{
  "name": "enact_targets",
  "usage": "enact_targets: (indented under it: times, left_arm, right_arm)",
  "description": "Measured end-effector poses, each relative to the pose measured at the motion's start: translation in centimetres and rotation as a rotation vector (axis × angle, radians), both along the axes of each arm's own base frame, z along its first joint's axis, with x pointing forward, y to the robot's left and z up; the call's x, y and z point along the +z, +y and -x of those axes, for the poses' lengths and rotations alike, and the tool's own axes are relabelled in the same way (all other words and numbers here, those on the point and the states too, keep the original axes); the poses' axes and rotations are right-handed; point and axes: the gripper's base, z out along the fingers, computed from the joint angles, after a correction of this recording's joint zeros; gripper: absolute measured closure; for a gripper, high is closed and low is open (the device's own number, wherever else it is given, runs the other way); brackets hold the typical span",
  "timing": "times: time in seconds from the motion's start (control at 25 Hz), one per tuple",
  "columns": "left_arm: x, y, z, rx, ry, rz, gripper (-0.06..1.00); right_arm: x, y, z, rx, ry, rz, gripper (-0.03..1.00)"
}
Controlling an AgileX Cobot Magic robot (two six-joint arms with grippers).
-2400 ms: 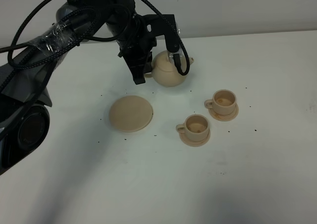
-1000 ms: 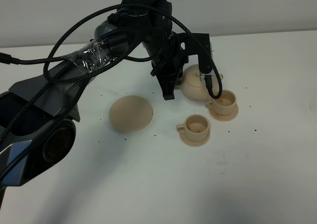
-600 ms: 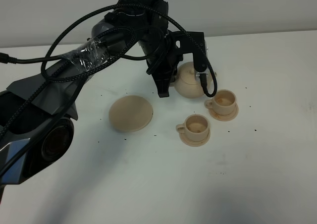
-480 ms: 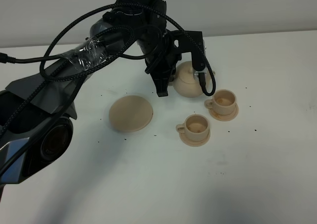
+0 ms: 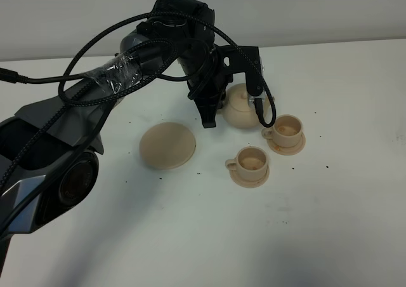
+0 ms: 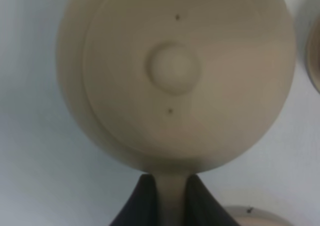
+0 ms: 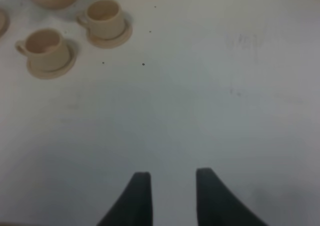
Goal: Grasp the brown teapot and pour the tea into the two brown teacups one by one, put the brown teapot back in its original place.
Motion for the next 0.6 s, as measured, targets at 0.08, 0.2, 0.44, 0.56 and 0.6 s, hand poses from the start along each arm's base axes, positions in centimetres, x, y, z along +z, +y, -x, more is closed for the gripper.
enact_targets:
  times: [0.08,0.2,0.44,0.56,0.6]
  left_arm:
    - [-0.04,-0.02,-0.04,0.008,-0.002,0.004,0.82]
    - [-0.06,-0.16,-0.26,0.02,-0.024,0.021,0.82]
    - [0.06,-0.31,-0.59,0.02,-0.071,0.023,0.82]
    - [0.15,-0.5,-0.67,-0.001,-0.115,-0.014,0.82]
    - [0.19,-0.65,-0.67,-0.007,-0.127,-0.015,0.82]
  right_arm:
    - [0.0,0.0,0.0,0.0,0.0,0.0,0.73]
    - [0.0,0.0,0.0,0.0,0.0,0.0,0.73]
    - [0.0,0.0,0.0,0.0,0.0,0.0,0.73]
    - [0.0,0.0,0.0,0.0,0.0,0.0,0.73]
    - [0.0,0.0,0.0,0.0,0.0,0.0,0.73]
